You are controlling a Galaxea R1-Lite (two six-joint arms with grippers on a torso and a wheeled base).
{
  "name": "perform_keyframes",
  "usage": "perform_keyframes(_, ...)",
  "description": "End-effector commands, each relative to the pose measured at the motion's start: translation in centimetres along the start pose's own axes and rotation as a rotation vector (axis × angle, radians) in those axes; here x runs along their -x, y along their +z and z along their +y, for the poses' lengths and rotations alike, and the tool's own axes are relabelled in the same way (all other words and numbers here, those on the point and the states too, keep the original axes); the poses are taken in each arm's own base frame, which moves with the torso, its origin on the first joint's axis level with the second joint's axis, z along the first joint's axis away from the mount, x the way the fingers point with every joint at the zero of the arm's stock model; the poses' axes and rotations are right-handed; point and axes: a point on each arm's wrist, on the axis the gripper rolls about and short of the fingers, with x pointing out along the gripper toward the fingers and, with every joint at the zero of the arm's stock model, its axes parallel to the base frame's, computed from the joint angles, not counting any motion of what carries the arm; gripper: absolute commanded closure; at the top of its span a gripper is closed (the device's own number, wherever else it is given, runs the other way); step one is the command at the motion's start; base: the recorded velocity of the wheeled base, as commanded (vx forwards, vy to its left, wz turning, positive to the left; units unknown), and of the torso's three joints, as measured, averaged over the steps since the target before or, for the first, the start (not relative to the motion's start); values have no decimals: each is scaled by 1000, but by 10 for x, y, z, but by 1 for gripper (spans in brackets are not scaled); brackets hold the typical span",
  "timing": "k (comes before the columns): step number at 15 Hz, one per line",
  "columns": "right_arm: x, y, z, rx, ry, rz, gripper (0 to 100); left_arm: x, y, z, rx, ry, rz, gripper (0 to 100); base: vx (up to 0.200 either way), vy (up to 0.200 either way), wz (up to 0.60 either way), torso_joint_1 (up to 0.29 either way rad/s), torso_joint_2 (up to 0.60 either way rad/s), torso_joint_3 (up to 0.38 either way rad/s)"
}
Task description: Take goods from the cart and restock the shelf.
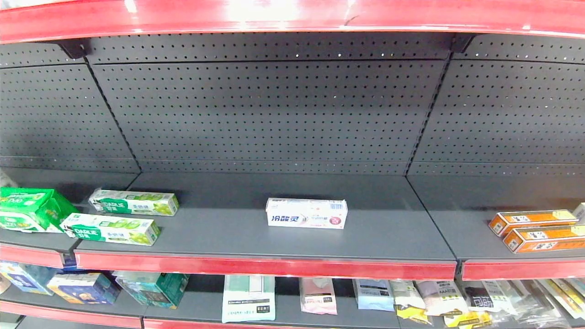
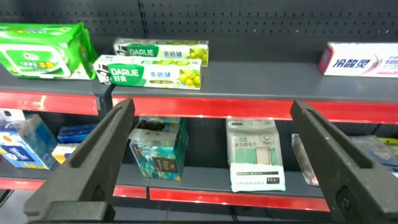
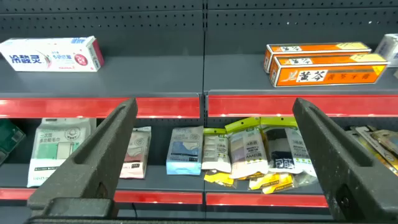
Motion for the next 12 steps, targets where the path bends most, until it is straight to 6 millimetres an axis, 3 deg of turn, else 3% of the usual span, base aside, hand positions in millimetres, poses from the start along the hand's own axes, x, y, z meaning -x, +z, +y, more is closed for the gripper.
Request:
perform_keyframes(1,0,0,0,0,-1,1,0,0,0,0,1,0,1,0,0,0,0,0,0,0)
perform_keyframes(2,0,0,0,-1,-1,1,0,0,0,0,1,0,1,0,0,0,0,0,0,0)
perform_keyframes(12,0,0,0,0,-1,1,0,0,0,0,1,0,1,0,0,0,-600,3,5,2)
